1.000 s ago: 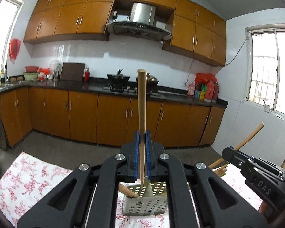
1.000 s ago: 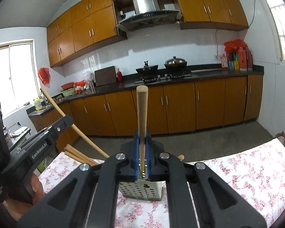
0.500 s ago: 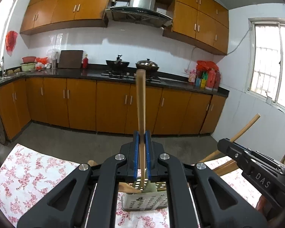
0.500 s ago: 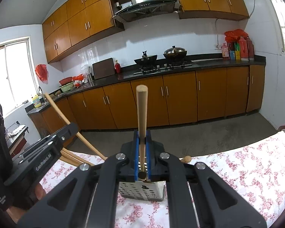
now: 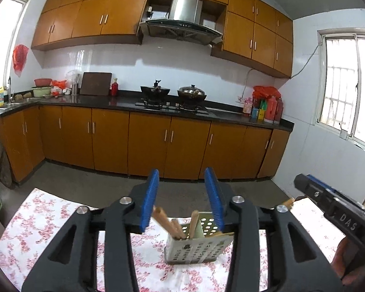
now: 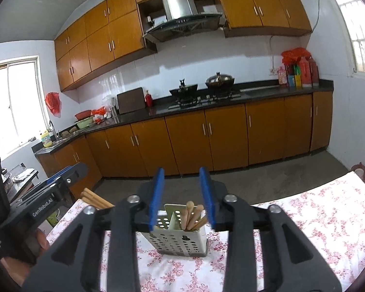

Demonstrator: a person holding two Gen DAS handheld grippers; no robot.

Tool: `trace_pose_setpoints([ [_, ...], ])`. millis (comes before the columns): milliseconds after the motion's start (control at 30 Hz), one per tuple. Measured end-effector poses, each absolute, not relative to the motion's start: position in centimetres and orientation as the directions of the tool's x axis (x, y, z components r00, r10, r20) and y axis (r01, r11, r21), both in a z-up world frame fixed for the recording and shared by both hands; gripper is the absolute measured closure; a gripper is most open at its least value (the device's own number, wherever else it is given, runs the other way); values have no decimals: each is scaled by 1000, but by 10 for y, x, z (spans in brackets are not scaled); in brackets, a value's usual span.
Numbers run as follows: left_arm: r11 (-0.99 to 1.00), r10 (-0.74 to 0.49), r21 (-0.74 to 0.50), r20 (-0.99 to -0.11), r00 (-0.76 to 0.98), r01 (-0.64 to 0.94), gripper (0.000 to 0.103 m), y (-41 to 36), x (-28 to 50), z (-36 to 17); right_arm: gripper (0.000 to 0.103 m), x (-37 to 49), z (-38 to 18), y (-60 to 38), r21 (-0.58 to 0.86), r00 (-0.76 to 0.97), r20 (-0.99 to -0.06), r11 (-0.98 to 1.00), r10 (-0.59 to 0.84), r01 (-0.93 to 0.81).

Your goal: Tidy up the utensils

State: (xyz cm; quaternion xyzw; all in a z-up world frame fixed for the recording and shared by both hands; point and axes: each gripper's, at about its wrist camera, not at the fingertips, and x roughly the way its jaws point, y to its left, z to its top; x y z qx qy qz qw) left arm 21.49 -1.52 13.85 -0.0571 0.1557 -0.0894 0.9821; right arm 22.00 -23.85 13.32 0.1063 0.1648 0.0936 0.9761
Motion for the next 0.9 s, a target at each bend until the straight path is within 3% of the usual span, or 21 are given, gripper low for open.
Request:
trace_pose_setpoints([
  [100, 978, -192, -136, -292, 937, 158, 43, -7, 193, 139, 53, 194, 138, -241, 230, 939, -275, 962, 206, -144],
  [267, 983, -180, -94, -292, 939, 159, 18, 4, 154, 135, 14, 144, 135, -236, 194, 952, -239, 970, 190, -145],
  [367, 984, -179, -77, -288, 941, 163, 6, 10, 133, 132, 4, 115, 132, -227, 151, 965, -203, 979, 165, -136],
  [567, 989, -137, -85, -293, 946, 117, 2, 26, 98, 115, 4, 79, 122, -222, 119, 979, -178, 989, 103, -83],
  [900, 1000, -28, -5, -299, 954, 28, 2, 30, 50, 69, 4, 48, 72, -229, 104, 964, -263, 994, 42, -14],
])
